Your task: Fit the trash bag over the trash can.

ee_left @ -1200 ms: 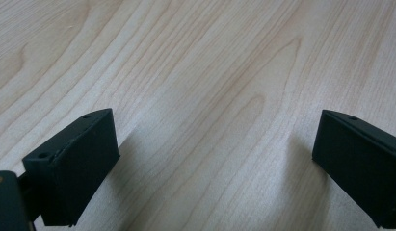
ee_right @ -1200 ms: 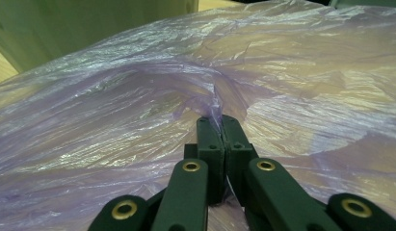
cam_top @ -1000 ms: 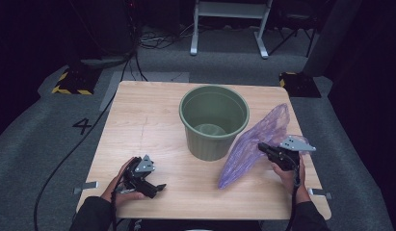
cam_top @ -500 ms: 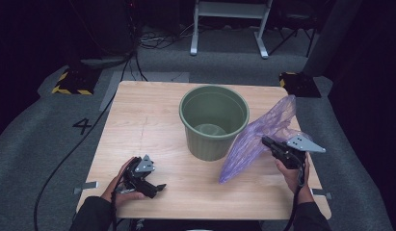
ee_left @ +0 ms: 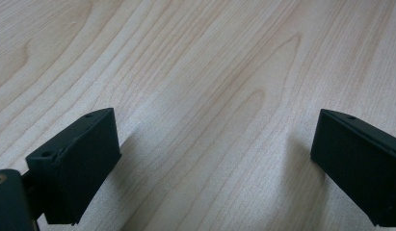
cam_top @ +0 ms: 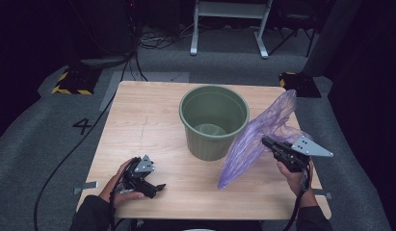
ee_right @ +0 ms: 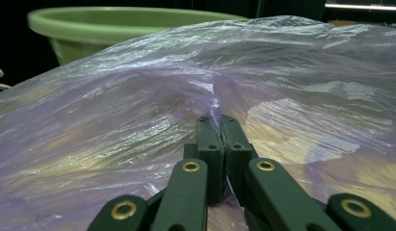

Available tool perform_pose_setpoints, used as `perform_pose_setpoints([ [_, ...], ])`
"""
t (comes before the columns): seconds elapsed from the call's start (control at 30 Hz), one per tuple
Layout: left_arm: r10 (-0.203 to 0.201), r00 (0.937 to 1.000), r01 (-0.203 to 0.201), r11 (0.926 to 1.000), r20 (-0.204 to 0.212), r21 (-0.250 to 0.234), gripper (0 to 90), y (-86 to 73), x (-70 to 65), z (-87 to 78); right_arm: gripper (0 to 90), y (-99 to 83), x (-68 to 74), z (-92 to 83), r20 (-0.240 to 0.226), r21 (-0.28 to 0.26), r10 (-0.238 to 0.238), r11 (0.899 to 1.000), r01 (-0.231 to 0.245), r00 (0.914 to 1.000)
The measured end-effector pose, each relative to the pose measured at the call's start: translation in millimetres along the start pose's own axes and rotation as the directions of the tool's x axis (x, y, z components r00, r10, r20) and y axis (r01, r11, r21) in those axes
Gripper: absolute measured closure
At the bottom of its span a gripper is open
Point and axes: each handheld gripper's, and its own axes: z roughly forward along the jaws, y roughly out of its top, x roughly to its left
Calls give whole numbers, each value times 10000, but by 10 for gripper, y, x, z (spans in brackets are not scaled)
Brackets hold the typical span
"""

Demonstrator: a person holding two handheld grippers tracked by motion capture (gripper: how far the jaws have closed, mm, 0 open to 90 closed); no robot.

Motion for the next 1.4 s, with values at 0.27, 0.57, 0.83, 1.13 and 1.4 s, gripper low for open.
perform_pose_setpoints([
  [0.27,-230,9995,223,9991,-195,-362,178,-6,34,-21,892,147,131,-102,-299,-425,-92,9991,79,9995],
  [0.57,32,10000,-32,9997,29,-237,128,8,72,-4,892,368,230,-187,-471,-851,-338,9959,297,9983],
  [0.83,115,9998,-113,9998,130,-151,78,32,94,26,892,610,266,-271,-461,-1217,-572,9912,512,9973],
  [1.13,128,9998,-127,9998,121,-143,77,33,96,27,892,792,286,-310,-518,-1493,-786,9863,701,9956],
  [1.4,150,9998,-148,9998,103,-120,72,37,98,28,893,911,222,-343,-215,-1866,-776,9798,722,9968],
])
